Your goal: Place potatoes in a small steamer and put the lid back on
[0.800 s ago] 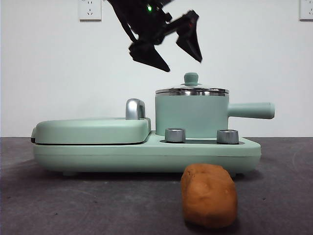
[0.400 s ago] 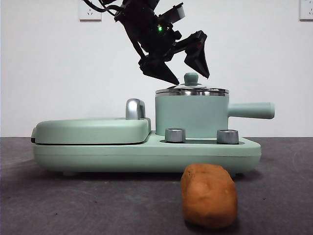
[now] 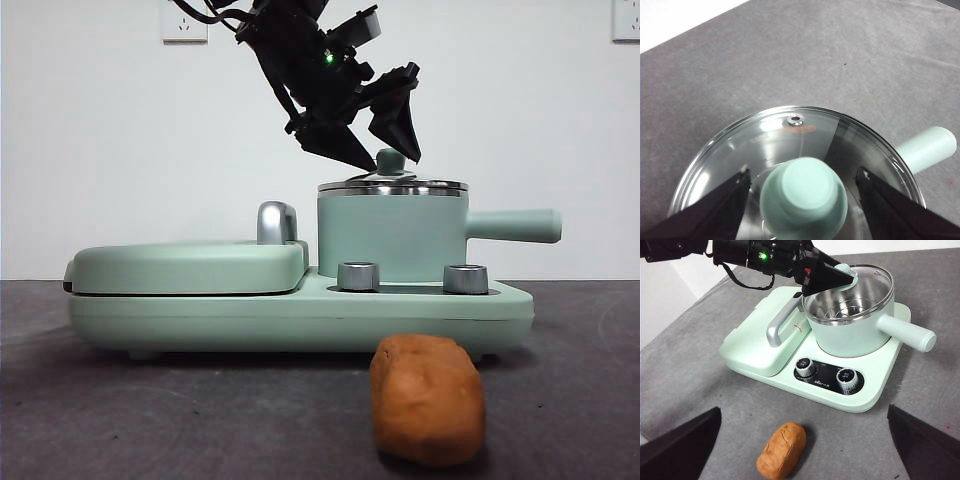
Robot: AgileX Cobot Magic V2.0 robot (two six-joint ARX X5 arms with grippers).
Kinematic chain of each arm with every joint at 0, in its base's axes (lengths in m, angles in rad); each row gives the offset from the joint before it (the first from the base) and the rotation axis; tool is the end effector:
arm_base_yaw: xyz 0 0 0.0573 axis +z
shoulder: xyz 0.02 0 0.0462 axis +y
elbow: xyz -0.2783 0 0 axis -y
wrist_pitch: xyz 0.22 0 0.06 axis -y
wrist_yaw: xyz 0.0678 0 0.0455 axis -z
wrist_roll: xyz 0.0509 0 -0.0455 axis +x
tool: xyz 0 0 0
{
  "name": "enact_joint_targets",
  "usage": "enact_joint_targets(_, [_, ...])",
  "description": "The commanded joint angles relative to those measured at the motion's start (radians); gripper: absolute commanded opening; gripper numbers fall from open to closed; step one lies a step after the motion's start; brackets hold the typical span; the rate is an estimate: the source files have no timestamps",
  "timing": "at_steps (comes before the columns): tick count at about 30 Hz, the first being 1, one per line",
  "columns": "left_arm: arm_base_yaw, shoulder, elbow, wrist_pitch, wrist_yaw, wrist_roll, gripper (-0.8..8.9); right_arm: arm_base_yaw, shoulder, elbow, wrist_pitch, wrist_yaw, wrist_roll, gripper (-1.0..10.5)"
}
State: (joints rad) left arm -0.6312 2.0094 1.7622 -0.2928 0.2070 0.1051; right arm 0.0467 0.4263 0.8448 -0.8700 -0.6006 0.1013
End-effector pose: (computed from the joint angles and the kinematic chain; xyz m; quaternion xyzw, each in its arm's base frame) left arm 0.3709 -0.2841 0.2993 0.1023 0.2398 -0.4054 0.8762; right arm 0.0406 0.0307 0.3149 0.1079 0.2307 0.2987 0.9197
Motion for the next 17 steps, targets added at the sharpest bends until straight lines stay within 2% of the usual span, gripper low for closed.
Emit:
enact_joint_targets(1, [-0.011,0.024,0.029,0.009,-0.002,0.013,2.76,0.003,0.003,0.016,0.012,-0.001,0.003,5.5])
enact_joint_targets(6, [-0.011,0.029,0.029,0.006,-0.002,0.014,1.90,0.003,0.003,0.016,0.011,-0.001,0.003,5.5])
enact_joint_targets(11, [-0.011,0.034,0.029,0.000,-0.002,0.014,0.64,0.003,0.003,0.016,0.009,-0.001,0.003,5.5])
enact_joint_targets(17, [-0.011,0.033,0.029,0.002,-0.002,0.014,0.54,0.003,0.003,0.016,0.008,0.000,0.003,5.5])
